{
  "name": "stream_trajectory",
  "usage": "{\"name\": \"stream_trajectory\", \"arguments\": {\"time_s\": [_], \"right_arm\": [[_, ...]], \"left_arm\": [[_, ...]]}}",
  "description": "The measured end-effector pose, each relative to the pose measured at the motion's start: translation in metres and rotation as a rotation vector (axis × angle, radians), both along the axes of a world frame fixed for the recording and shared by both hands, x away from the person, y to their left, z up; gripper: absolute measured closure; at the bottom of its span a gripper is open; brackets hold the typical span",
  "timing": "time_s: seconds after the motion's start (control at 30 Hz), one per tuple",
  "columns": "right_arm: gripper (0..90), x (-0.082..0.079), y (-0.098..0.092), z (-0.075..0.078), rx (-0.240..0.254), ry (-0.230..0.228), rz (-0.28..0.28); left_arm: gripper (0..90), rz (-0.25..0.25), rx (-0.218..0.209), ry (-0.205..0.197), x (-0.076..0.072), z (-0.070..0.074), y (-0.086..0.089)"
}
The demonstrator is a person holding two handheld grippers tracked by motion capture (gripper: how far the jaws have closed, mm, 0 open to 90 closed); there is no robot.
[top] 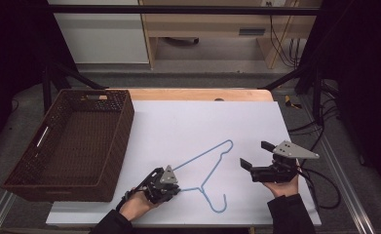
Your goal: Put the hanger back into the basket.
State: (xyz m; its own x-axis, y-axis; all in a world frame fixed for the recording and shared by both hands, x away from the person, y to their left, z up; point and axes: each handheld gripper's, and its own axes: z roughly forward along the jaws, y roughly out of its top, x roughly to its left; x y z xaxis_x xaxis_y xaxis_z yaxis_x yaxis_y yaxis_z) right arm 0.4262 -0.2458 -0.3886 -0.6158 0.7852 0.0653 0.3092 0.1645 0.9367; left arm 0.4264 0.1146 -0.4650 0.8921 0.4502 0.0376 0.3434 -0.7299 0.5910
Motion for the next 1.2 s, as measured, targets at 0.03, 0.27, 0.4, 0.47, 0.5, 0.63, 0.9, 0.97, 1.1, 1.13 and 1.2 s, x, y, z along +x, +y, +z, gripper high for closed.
{"name": "stream_trajectory", "arguments": {"time_s": [0.03, 0.27, 0.4, 0.47, 0.5, 0.63, 0.9, 0.97, 1.1, 1.13, 1.2], "right_arm": [[2.1, 0.000, 0.000, 0.000, 0.000, 0.001, 0.000], [2.6, 0.001, 0.003, -0.002, -0.005, 0.011, 0.009], [3.0, 0.001, 0.003, -0.002, -0.004, 0.015, 0.013], [3.2, 0.001, 0.004, -0.003, -0.008, 0.017, 0.017], [3.2, 0.001, 0.004, -0.003, -0.008, 0.017, 0.017], [3.8, 0.002, 0.007, -0.005, -0.015, 0.026, 0.029], [5.0, 0.003, 0.011, -0.008, -0.014, 0.046, 0.050], [5.1, 0.003, 0.013, -0.009, -0.013, 0.053, 0.058], [5.7, 0.003, 0.020, -0.012, -0.025, 0.069, 0.079], [5.7, 0.003, 0.020, -0.012, -0.025, 0.069, 0.079], [5.8, 0.004, 0.024, -0.014, -0.034, 0.074, 0.087]], "left_arm": [[82.4, -0.003, 0.003, 0.000, 0.000, 0.000, 0.000], [84.0, -0.013, 0.015, -0.029, -0.003, 0.001, -0.002], [85.0, -0.016, 0.008, -0.024, -0.003, 0.002, -0.002], [85.3, -0.019, 0.003, -0.014, -0.004, 0.002, -0.002], [85.4, -0.019, 0.003, -0.014, -0.004, 0.002, -0.002], [85.9, -0.023, 0.004, -0.029, -0.006, 0.005, -0.002], [86.6, 0.017, -0.048, -0.051, -0.008, 0.015, 0.003], [86.7, 0.015, -0.043, -0.056, -0.008, 0.016, 0.003], [86.7, 0.021, -0.051, -0.060, -0.010, 0.017, 0.003], [86.7, 0.021, -0.051, -0.060, -0.010, 0.017, 0.003], [86.7, 0.017, -0.044, -0.056, -0.010, 0.016, 0.002]]}}
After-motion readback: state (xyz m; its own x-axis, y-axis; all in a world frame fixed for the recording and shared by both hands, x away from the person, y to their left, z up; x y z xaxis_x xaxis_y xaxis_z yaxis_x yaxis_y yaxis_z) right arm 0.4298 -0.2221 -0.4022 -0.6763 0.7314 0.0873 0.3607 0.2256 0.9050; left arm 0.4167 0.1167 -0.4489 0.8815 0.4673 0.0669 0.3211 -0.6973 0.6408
